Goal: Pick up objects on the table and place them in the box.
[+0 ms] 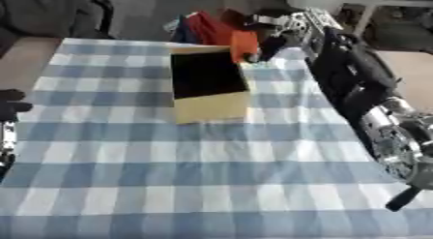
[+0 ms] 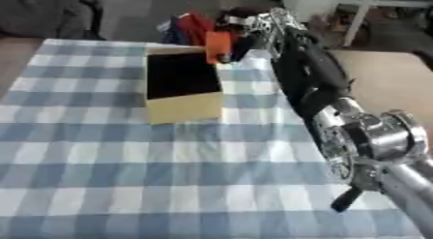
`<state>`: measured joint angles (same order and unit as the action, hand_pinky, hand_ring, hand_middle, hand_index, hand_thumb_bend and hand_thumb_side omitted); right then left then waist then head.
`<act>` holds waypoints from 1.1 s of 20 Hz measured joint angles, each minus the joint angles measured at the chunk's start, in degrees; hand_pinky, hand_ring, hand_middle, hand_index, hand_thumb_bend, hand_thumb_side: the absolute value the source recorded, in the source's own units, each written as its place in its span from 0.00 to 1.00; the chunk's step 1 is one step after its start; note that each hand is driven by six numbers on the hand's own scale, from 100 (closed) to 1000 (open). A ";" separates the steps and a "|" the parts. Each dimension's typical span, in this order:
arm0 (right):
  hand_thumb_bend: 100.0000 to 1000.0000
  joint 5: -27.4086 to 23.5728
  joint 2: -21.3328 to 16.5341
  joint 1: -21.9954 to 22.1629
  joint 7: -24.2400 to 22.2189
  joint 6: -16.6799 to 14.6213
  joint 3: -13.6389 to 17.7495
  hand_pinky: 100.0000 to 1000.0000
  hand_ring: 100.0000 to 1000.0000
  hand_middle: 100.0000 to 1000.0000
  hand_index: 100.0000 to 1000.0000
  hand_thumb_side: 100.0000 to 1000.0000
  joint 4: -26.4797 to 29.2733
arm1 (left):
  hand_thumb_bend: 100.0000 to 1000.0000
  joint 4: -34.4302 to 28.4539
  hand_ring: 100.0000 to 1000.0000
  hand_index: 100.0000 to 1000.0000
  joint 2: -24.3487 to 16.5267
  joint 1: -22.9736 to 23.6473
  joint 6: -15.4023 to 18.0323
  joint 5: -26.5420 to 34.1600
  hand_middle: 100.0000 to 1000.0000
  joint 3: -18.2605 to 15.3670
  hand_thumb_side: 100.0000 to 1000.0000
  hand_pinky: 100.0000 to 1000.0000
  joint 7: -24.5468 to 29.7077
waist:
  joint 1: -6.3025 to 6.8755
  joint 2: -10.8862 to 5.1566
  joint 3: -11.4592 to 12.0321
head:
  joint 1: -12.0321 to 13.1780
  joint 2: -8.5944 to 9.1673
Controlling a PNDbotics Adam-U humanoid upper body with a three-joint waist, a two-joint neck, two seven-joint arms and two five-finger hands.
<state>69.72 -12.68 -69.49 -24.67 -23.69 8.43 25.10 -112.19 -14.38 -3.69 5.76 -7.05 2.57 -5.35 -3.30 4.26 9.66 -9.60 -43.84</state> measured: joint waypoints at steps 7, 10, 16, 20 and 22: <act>0.36 1.82 1.75 1.00 2.70 0.40 -0.08 0.77 0.81 0.83 0.95 0.16 -0.04 | 0.00 -0.02 0.63 0.70 0.35 -0.42 0.00 0.05 0.62 0.00 0.55 0.82 0.02 | -0.02 0.33 0.87 | -0.63 0.00; 0.65 3.16 1.84 1.02 3.66 0.14 -0.35 0.78 0.84 0.91 1.00 0.19 -0.04 | 0.00 -0.02 0.63 0.70 0.35 -0.46 0.00 0.05 0.62 0.01 0.55 0.82 0.03 | -0.18 0.34 0.89 | -0.66 0.00; 0.71 5.11 1.84 1.24 6.14 -0.60 -0.34 0.78 0.84 0.91 1.00 0.28 0.16 | 0.00 -0.02 0.63 0.70 0.35 -0.46 0.00 0.06 0.62 0.01 0.55 0.82 0.03 | -0.21 0.33 0.85 | -0.66 0.00; 0.68 5.35 1.66 1.23 8.24 -1.04 0.20 0.77 0.83 0.89 0.99 0.31 1.64 | 0.00 -0.02 0.63 0.70 0.35 -0.40 0.00 0.06 0.62 0.01 0.55 0.82 0.03 | -0.16 0.13 0.47 | -0.60 0.00; 0.67 5.24 1.20 1.00 9.12 -1.28 0.56 0.77 0.83 0.89 0.99 0.33 2.67 | 0.00 -0.02 0.63 0.70 0.35 -0.28 -0.01 0.06 0.62 0.01 0.55 0.82 0.02 | -0.12 -0.07 0.17 | -0.52 0.00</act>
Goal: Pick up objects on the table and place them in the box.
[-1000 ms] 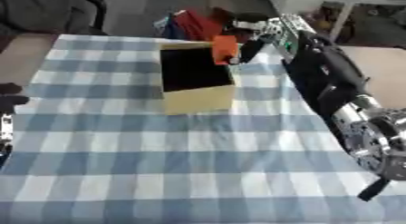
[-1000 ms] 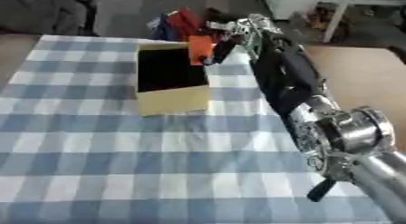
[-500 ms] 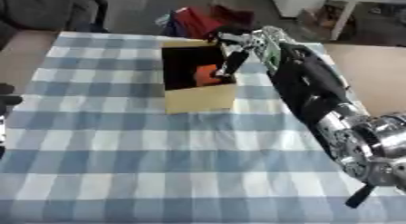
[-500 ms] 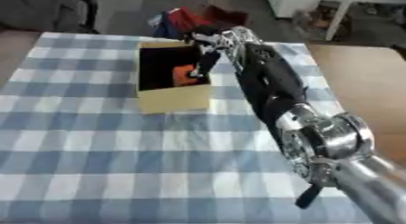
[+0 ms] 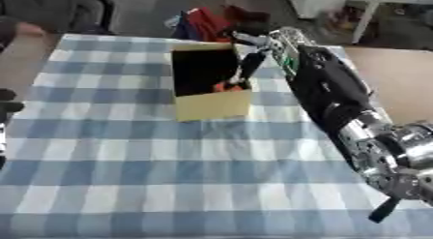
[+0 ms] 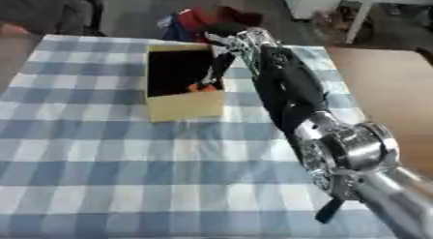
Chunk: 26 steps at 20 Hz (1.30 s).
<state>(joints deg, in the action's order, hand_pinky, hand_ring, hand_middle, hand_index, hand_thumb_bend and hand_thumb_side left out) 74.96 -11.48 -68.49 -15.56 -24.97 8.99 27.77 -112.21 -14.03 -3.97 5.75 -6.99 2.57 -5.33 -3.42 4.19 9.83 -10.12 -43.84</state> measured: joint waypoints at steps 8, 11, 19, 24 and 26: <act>0.64 -1.55 -7.51 -0.11 2.49 0.32 1.57 0.78 0.83 0.88 0.98 0.37 2.65 | 0.00 0.21 0.63 0.70 -0.01 1.29 -0.11 -0.37 0.62 -0.47 0.55 0.82 -0.54 | -0.31 -0.94 -3.89 | 2.76 0.00; 0.61 -1.43 -11.85 1.76 3.81 2.19 3.51 0.77 0.82 0.88 0.98 0.36 2.59 | 0.00 0.23 0.63 0.70 -0.03 1.93 -0.17 -0.69 0.62 -0.97 0.55 0.82 -1.06 | -0.55 -1.47 -5.69 | 4.42 0.00; 0.57 -5.36 -25.23 10.22 9.55 12.03 10.29 0.77 0.81 0.85 0.97 0.34 -2.33 | 0.00 0.25 0.63 0.70 -0.25 2.77 -0.19 -1.16 0.62 -1.58 0.55 0.82 -1.90 | -0.51 -2.06 -7.30 | 7.03 0.00; 0.58 -15.83 -32.20 15.30 14.22 14.95 6.73 0.77 0.81 0.86 0.98 0.35 -7.67 | 0.00 0.25 0.63 0.70 -0.52 2.88 -0.18 -1.16 0.62 -1.57 0.55 0.82 -1.89 | -0.18 -1.97 -7.42 | 7.17 0.00; 0.58 -19.04 -33.35 16.71 15.86 13.91 5.02 0.77 0.81 0.86 0.98 0.35 -9.52 | 0.00 0.24 0.63 0.70 -0.52 2.89 -0.19 -1.17 0.62 -1.56 0.55 0.82 -1.88 | -0.14 -1.81 -7.67 | 7.20 0.00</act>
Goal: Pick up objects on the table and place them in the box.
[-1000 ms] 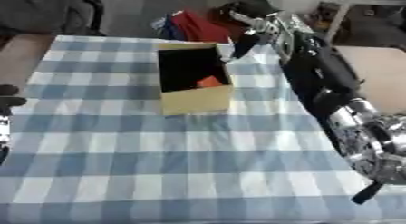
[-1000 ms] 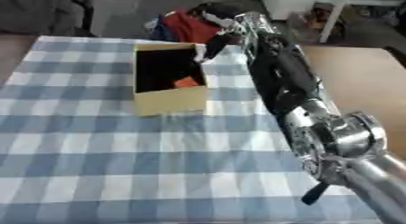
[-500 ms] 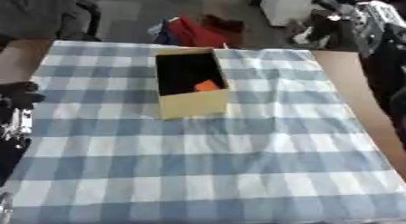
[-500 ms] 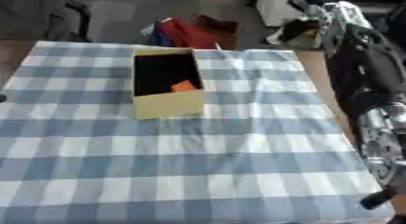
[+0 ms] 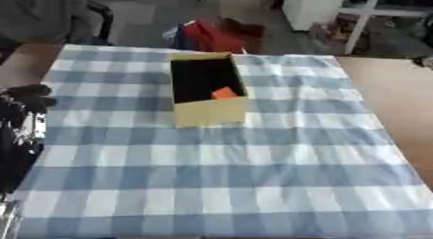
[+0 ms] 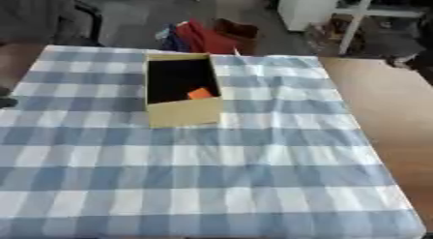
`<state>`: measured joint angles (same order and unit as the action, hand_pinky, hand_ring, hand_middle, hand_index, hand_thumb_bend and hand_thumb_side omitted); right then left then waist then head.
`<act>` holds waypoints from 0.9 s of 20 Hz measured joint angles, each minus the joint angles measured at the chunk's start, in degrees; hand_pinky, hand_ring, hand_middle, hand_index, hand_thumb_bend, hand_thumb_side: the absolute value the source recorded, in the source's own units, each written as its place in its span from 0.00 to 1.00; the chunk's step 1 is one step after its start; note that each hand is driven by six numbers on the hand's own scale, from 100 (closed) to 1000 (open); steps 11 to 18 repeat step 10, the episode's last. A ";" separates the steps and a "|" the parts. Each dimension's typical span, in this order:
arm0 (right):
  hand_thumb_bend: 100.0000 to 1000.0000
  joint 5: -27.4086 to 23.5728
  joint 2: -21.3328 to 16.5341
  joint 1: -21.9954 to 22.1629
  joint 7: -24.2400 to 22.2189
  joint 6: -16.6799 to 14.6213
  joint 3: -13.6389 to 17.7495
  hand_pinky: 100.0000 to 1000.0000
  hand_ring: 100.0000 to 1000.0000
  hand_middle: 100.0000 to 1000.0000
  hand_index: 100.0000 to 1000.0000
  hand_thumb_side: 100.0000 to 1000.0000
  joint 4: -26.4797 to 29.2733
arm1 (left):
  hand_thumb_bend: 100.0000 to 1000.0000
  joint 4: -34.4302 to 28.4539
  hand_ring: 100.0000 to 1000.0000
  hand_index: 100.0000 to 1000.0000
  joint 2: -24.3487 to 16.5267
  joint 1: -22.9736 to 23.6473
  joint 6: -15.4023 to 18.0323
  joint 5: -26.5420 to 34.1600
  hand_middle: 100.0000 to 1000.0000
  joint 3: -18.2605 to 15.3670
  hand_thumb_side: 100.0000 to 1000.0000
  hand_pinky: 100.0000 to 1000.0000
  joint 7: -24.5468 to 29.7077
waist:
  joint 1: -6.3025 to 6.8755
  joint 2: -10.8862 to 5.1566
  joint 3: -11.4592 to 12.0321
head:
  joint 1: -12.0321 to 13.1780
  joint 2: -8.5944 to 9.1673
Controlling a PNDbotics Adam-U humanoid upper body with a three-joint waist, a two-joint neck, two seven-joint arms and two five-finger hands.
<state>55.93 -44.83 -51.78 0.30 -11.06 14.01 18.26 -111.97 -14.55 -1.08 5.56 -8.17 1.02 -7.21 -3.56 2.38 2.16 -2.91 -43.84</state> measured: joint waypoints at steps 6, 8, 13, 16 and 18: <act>0.58 -4.61 -1.16 1.98 2.91 -3.65 -3.13 0.77 0.81 0.86 0.97 0.36 -1.72 | 0.00 -0.02 0.63 0.70 0.00 0.03 -0.04 -0.18 0.62 0.08 0.55 0.82 0.05 | 0.25 0.09 -0.03 | 0.03 0.00; 0.58 -4.74 -1.20 2.28 3.02 -4.49 -3.47 0.77 0.82 0.86 0.97 0.36 -1.66 | 0.00 -0.02 0.63 0.70 0.00 0.04 -0.04 -0.24 0.62 0.09 0.55 0.82 0.04 | 0.30 0.10 0.00 | 0.03 0.00; 0.58 -4.70 -1.20 2.42 2.66 -5.37 -3.56 0.77 0.82 0.86 0.97 0.36 -1.25 | 0.00 -0.02 0.63 0.70 0.00 0.04 -0.05 -0.26 0.62 0.09 0.55 0.82 0.05 | 0.28 0.13 0.00 | 0.03 0.00; 0.58 -4.70 -1.20 2.42 2.66 -5.37 -3.56 0.77 0.82 0.86 0.97 0.36 -1.25 | 0.00 -0.02 0.63 0.70 0.00 0.04 -0.05 -0.26 0.62 0.09 0.55 0.82 0.05 | 0.28 0.13 0.00 | 0.03 0.00; 0.58 -4.70 -1.20 2.42 2.66 -5.37 -3.56 0.77 0.82 0.86 0.97 0.36 -1.25 | 0.00 -0.02 0.63 0.70 0.00 0.04 -0.05 -0.26 0.62 0.09 0.55 0.82 0.05 | 0.28 0.13 0.00 | 0.03 0.00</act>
